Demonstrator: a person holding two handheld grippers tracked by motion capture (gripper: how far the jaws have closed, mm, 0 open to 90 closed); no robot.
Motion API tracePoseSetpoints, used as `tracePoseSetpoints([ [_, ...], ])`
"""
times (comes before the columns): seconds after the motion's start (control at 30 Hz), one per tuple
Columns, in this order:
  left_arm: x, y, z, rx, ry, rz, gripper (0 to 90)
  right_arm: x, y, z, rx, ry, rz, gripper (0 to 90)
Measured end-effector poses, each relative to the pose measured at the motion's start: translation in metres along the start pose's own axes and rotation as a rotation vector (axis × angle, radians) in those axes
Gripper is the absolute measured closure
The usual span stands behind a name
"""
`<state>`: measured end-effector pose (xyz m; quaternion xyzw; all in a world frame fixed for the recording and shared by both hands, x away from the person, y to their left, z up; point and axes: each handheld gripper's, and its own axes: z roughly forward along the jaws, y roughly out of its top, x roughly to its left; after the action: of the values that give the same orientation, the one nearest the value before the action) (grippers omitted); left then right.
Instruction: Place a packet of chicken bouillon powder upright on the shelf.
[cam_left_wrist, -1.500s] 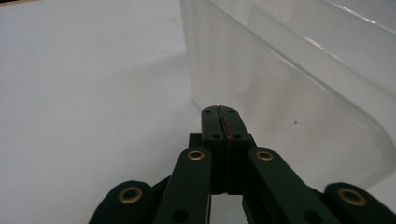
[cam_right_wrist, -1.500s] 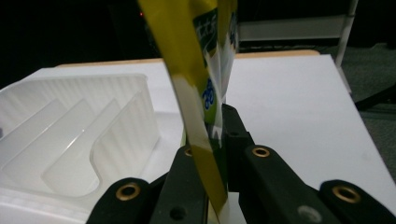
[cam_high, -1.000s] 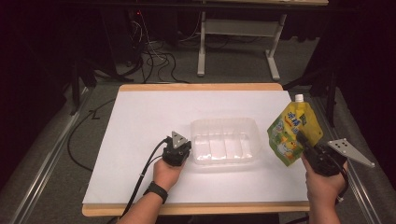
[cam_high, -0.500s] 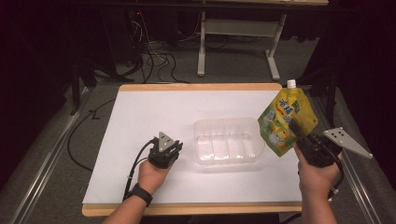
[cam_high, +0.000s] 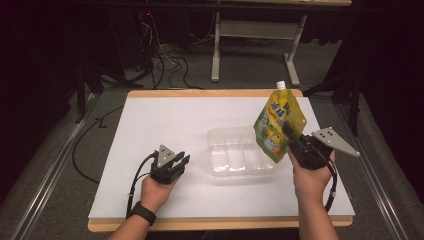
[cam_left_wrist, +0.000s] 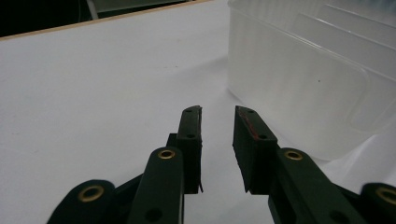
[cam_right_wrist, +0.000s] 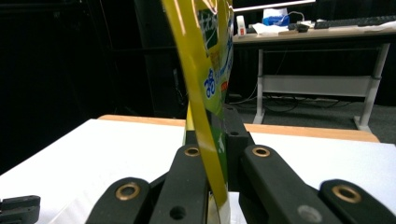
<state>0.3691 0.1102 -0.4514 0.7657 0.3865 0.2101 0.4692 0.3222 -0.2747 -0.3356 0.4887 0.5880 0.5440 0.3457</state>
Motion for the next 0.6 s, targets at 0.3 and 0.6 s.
tracePoseSetpoints([
  [0.3, -0.005, 0.002, -0.001, -0.007, -0.026, 0.019, 71.3, 0.016, -0.013, 0.019, 0.032, -0.008, -0.001, 90.0],
  [0.6, -0.014, 0.002, 0.003, 0.002, -0.042, 0.046, 72.4, 0.022, -0.024, 0.031, 0.059, -0.019, -0.009, 90.0],
])
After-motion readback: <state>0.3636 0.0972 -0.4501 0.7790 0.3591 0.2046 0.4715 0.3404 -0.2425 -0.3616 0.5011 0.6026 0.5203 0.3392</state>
